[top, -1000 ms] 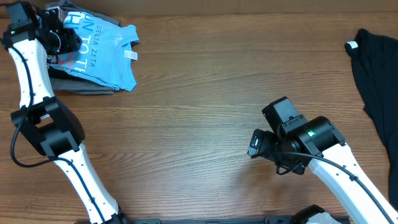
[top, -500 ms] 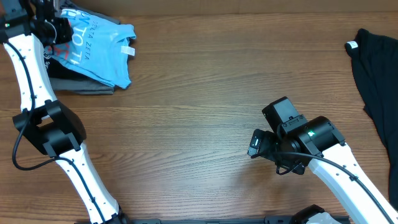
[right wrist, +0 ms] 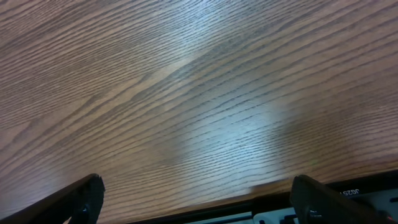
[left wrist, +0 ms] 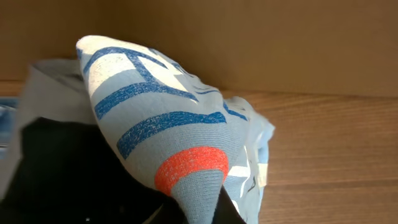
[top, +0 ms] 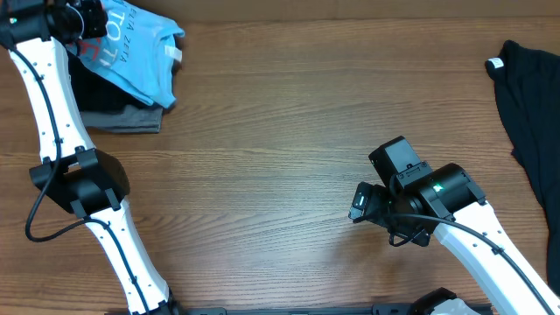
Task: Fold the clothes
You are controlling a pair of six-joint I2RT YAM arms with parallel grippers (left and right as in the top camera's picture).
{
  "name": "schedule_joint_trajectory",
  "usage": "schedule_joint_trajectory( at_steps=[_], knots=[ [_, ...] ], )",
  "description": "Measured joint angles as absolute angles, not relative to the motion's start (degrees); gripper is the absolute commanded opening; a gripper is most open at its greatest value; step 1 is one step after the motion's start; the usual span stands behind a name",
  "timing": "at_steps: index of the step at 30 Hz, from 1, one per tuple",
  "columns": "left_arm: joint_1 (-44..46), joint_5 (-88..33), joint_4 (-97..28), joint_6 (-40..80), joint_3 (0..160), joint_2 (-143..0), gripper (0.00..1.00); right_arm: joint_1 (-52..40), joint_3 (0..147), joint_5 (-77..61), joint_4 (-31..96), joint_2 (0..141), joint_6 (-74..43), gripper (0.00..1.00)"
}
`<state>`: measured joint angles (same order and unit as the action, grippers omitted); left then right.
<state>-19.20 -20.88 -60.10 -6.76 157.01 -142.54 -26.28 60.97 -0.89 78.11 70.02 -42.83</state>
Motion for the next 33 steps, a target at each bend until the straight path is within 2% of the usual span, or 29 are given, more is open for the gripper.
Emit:
schedule_joint_trajectory(
  at_steps=[19, 23, 26, 27, 28, 29, 31, 33],
  knots=[
    [-23.64, -14.66, -58.26, -6.31, 156.83, -142.54, 0.06, -26.28, 60.97, 0.34, 78.22, 70.02, -42.85, 1.00],
    [-25.15, -14.24, -55.61, -6.42, 152.62, -142.54, 0.08, -26.28, 60.97, 0.38, 78.48, 70.02, -42.89, 1.00],
    [-26.26, -13.78, -55.02, -6.44, 150.30, -142.58, 0.13, -26.28, 60.97, 0.40, 78.52, 70.02, -42.87, 1.00],
    [-26.65, -13.65, -54.72, -6.48, 149.75, -142.58, 0.20, -26.28, 60.97, 0.40, 78.54, 70.02, -42.87, 1.00],
    [-27.03, -13.56, -54.61, -6.74, 149.42, -142.58, 0.39, -26.28, 60.97, 0.40, 78.52, 70.02, -42.87, 1.00],
    [-27.40, -13.21, -54.52, -6.90, 149.14, -142.58, 0.66, -26.28, 60.97, 0.40, 78.52, 70.02, -42.87, 1.00],
    [-28.34, -12.82, -54.39, -6.63, 148.94, -142.58, 1.00, -26.28, 60.97, 0.38, 78.54, 70.02, -42.89, 1.00],
    [-29.28, -12.53, -54.37, -5.93, 148.94, -142.58, 1.00, -26.28, 60.97, 0.40, 78.52, 70.02, -42.85, 1.00]
  ],
)
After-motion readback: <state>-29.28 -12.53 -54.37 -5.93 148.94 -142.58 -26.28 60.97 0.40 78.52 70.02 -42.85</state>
